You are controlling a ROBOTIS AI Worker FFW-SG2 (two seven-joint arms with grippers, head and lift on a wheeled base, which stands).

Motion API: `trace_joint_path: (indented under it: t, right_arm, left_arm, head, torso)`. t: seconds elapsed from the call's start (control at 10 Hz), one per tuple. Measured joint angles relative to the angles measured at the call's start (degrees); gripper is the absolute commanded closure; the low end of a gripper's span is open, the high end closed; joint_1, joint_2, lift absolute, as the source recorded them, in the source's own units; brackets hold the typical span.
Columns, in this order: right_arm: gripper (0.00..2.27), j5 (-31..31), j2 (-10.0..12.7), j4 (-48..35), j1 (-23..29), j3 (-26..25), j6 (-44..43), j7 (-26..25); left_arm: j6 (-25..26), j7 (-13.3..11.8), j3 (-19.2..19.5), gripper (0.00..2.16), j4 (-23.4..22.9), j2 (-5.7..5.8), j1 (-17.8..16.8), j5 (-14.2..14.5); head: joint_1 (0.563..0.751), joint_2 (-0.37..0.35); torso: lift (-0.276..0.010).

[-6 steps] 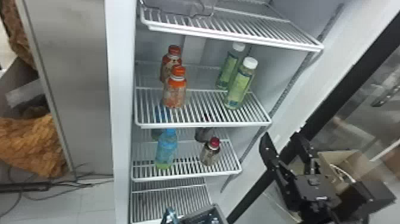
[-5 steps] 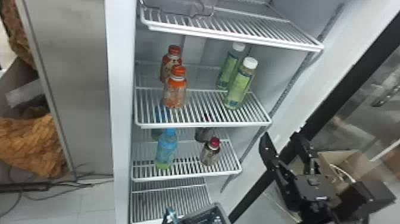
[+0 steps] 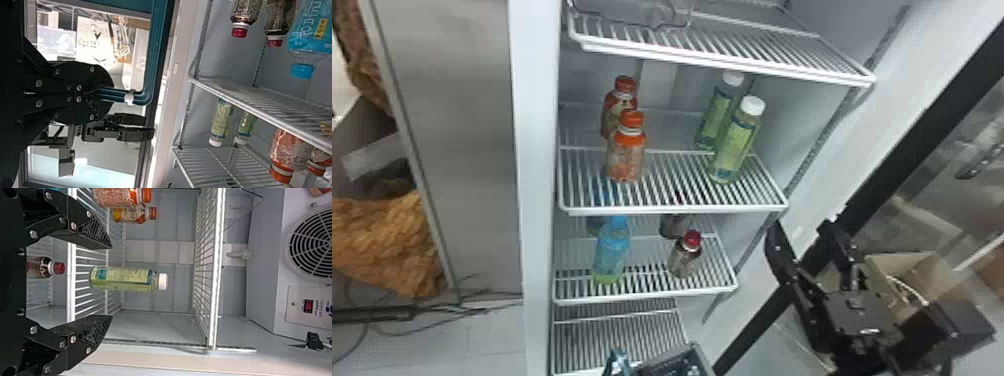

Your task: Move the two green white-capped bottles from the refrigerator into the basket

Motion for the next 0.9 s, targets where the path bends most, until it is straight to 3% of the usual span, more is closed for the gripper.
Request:
trace_joint_path:
  t: [0.5,0.9]
  right_arm:
    - [0.12,0.16,0.0,3.49,-2.8,0.04,0.06,0.0]
    - [0.11,0.14,-0.9,11.73,-11.33,1.25,-0.44,0.0]
  left_arm:
    - [0.0,0.01,0.04,1.22,0.0,0.05,0.0,0.12]
    - [0.0,-0.02,0.04,1.22,0.0,0.06,0.0,0.23]
  head:
    - [0.695,-0.35]
    - [0.695,-0.35]
  torso:
    - [-0.004]
    - [-0.004]
